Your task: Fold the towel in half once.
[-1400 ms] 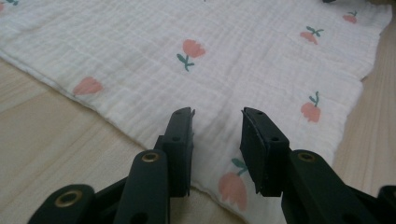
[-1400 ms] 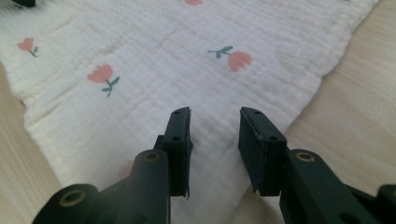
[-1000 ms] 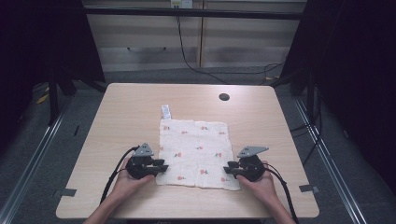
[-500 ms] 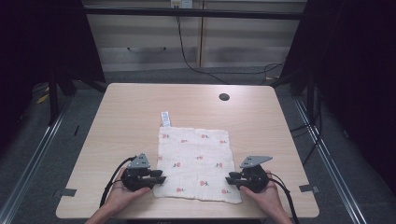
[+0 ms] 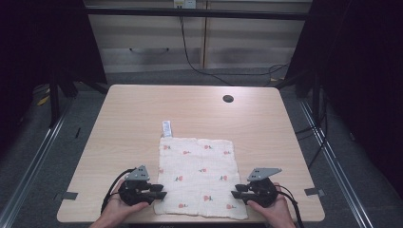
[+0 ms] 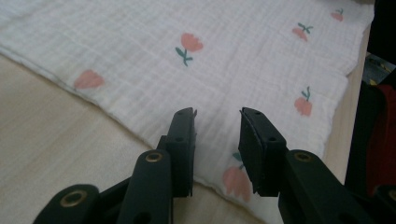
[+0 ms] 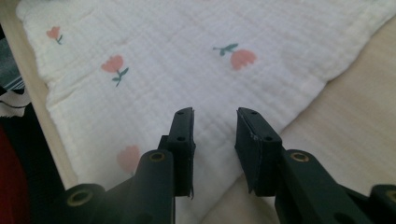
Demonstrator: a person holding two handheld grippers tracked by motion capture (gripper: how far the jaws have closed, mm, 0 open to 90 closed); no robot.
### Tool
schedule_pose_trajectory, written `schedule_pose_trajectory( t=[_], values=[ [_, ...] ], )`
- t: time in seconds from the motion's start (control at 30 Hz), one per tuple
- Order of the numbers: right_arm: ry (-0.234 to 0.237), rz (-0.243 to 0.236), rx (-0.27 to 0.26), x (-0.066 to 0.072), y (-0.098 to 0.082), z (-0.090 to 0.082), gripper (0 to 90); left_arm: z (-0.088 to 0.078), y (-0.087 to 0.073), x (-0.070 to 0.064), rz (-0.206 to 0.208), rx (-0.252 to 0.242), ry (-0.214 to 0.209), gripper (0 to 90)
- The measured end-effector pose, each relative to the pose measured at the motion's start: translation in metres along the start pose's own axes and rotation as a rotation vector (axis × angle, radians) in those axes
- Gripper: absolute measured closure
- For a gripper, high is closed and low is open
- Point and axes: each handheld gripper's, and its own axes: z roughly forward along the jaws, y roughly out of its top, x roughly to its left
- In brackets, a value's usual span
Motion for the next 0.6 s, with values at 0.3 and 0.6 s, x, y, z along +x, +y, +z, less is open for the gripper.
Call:
schedule_pose_trajectory(
  t=[0.3,0.6],
  values=[
    [-0.043,0.039,-0.116,-0.037,0.032,-0.006,66.0,0.011,0.036,0.032,-0.039,-0.074,0.046,63.7],
    [-0.078,0.051,-0.136,-0.081,0.072,0.023,66.1,0.034,0.044,0.052,-0.039,-0.046,0.082,66.4]
  ],
)
